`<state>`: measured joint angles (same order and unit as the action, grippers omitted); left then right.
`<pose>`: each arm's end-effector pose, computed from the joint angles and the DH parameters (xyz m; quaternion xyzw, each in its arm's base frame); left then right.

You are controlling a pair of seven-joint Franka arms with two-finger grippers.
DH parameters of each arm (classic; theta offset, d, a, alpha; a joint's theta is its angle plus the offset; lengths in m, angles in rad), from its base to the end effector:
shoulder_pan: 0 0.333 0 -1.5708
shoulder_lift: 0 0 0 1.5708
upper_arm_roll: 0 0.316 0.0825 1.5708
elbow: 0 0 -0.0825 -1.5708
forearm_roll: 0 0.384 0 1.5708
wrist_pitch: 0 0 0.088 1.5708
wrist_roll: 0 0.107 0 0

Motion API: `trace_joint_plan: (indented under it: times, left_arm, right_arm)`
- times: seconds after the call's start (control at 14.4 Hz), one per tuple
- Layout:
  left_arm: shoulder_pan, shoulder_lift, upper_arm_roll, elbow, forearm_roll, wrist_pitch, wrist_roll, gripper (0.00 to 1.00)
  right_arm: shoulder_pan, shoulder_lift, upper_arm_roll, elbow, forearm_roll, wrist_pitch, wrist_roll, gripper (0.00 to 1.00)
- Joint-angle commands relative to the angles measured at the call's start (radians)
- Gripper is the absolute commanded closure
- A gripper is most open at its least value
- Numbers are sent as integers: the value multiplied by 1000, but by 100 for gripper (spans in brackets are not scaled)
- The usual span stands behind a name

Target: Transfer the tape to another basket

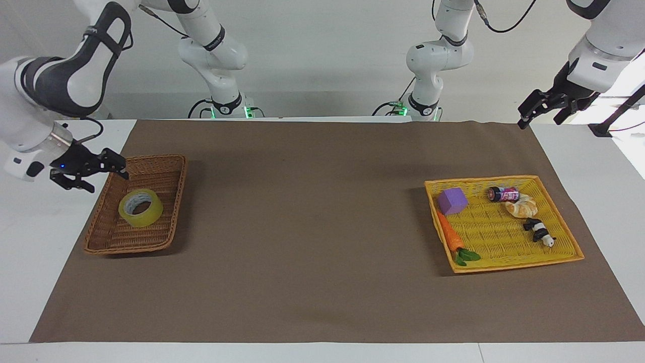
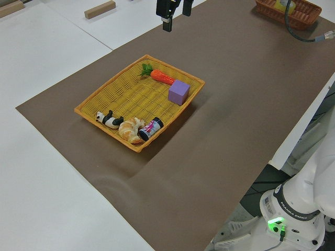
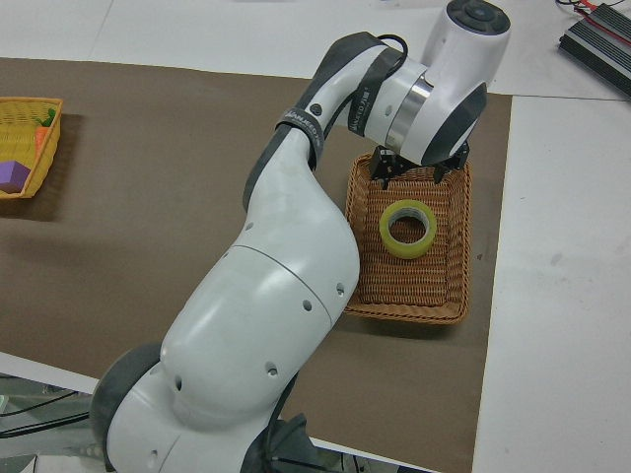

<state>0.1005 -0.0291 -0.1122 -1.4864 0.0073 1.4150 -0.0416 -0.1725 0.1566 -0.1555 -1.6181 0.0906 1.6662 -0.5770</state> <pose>0.5289 -0.0064 0.6660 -0.9996 -0.0155 0.0211 0.0058 0.5719 -0.1792 0.5206 -0.9911 -0.1176 0.0335 0.0527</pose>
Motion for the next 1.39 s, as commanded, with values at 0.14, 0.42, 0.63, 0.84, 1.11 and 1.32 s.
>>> trace_joint_plan:
  times: [0.14,0.42,0.63,0.84,1.11,1.32]
  left_arm:
    - [15,-21,-17,-72,5,45,14,0]
    - [13,-35,-17,-98,8,42,11,0]
    - [15,-35,-15,-98,8,39,5,0]
    - [15,-35,-15,-98,8,39,5,0]
    - [15,-35,-15,-98,8,39,5,0]
    - [15,-35,-14,-98,8,39,5,0]
  right_arm:
    - [70,-123,10,-11,-89,-118,284,0]
    - [123,-127,14,109,-134,-259,299,0]
    - [123,-131,14,109,-127,-286,359,0]
    - [146,-130,5,110,-134,-293,364,0]
    - [150,-134,4,109,-137,-292,384,0]
    - [150,-137,5,109,-137,-293,384,0]
